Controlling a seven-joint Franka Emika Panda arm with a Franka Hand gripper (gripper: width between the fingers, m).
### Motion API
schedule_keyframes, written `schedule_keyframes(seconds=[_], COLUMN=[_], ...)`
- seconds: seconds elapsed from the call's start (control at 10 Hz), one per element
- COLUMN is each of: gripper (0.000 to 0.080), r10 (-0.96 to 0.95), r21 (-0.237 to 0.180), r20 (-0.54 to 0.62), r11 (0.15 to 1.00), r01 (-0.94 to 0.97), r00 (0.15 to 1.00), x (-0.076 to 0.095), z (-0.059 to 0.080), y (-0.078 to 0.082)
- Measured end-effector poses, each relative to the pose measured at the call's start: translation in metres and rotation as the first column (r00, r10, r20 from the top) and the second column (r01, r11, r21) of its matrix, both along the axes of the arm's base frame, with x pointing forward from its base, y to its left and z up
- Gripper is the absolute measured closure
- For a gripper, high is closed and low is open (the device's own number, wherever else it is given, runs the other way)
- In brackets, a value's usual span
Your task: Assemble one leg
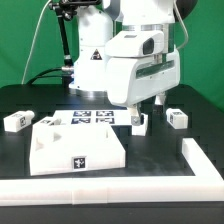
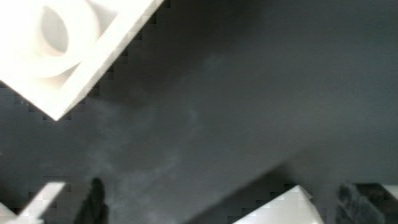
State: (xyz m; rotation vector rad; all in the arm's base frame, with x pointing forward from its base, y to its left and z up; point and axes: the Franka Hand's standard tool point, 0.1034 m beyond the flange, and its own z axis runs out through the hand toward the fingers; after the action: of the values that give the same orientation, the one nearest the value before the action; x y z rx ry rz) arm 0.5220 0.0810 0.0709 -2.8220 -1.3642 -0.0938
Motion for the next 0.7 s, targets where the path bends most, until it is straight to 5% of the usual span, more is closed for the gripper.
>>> schedule_keyframes(seconds=[0.7], gripper=[0.0150], r10=[0.039], r21=[-0.003], r20=[-0.001], r11=[0.999], r01=[-0.039], r00=[0.999], x=[-0.0014], z=[-0.0017], y=[-0.0025])
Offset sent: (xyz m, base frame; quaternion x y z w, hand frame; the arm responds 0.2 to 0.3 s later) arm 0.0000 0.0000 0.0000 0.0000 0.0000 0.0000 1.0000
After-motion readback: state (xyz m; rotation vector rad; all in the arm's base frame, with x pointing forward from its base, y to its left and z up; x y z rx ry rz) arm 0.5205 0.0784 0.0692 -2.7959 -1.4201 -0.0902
